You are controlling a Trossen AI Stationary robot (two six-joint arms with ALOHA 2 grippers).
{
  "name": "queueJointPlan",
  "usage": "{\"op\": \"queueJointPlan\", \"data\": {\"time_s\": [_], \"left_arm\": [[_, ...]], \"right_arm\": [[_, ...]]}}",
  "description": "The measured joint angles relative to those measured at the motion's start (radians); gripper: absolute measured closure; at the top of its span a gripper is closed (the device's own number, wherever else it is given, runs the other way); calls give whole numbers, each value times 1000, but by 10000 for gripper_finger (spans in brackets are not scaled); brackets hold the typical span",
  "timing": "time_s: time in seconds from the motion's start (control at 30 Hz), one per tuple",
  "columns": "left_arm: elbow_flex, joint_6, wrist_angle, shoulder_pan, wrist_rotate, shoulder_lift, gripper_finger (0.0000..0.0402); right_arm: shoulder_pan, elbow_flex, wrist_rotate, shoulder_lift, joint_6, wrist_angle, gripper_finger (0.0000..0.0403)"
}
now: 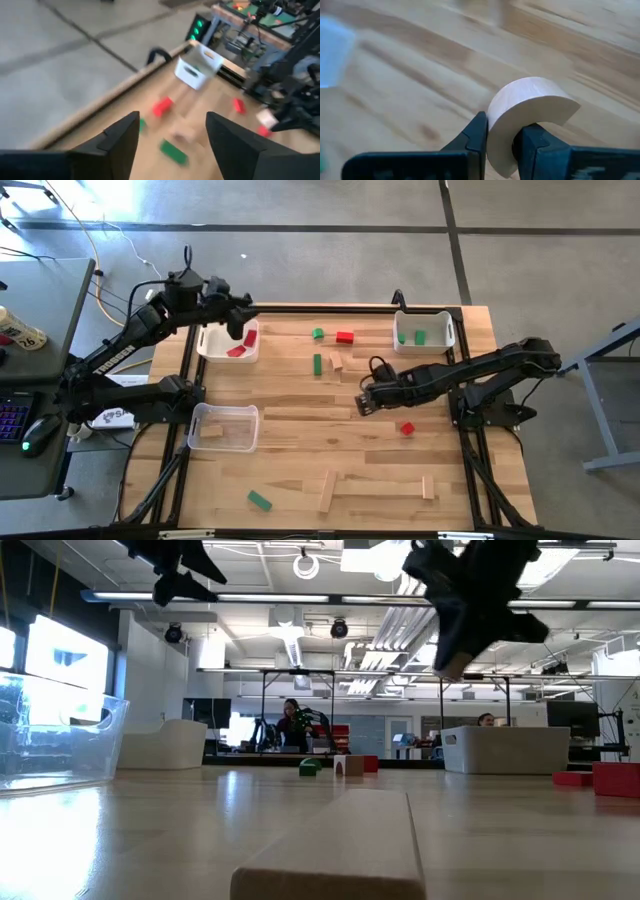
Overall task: Sort & place blocks by color
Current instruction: Put the cream half-circle into the transparent bin
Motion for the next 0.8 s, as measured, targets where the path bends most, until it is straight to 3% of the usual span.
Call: {"op": "queueJointPlan", "data": {"time_s": [0.1,0.3,0.6,0.8], "left_arm": [[0,-104,-59,-1,75,3,173],[0,-149,-92,-46,201,3,174],[0,-326,-91,-168,198,8,174],[0,-456,-90,-243,133,36,174]], "right_arm": [[0,0,1,0,-119,112,359],[-3,0,0,0,-322,296,359],[-36,0,1,0,-530,494,359],[-68,0,-5,0,-706,626,359]]}}
